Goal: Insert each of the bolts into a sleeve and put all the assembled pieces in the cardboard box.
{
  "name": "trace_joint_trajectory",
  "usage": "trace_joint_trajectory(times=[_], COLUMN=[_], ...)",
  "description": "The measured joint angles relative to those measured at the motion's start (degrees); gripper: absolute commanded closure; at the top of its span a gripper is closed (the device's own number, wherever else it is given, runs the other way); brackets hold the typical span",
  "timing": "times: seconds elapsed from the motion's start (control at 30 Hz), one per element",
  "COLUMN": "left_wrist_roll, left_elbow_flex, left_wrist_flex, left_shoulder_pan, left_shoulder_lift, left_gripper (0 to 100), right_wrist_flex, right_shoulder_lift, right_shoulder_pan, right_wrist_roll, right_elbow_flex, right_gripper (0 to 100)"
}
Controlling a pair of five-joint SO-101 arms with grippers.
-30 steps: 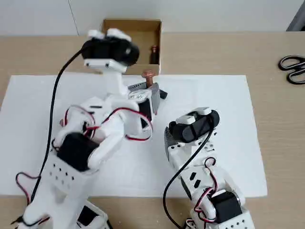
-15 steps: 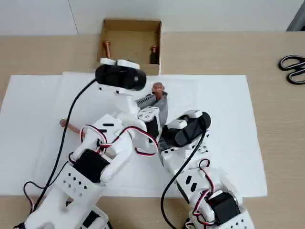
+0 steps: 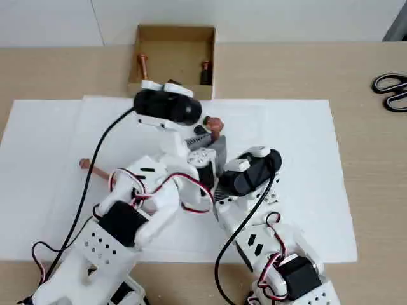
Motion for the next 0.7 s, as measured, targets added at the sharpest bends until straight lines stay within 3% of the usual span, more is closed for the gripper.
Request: trace_joint_trajectory(times=[0.7], left_wrist_roll=[-3.25], left_elbow_flex=[4.66], left_wrist_flex=[-3.6], left_shoulder_pan=[0.7], left_shoulder_lift=[-1.49], left_gripper=[100], right_wrist_flex=[0.0], right_shoulder_lift=[0.09], right_shoulder_pan=[-0.09], right_wrist_roll=[0.0], right_elbow_flex=[0.7], right_gripper=[99.5])
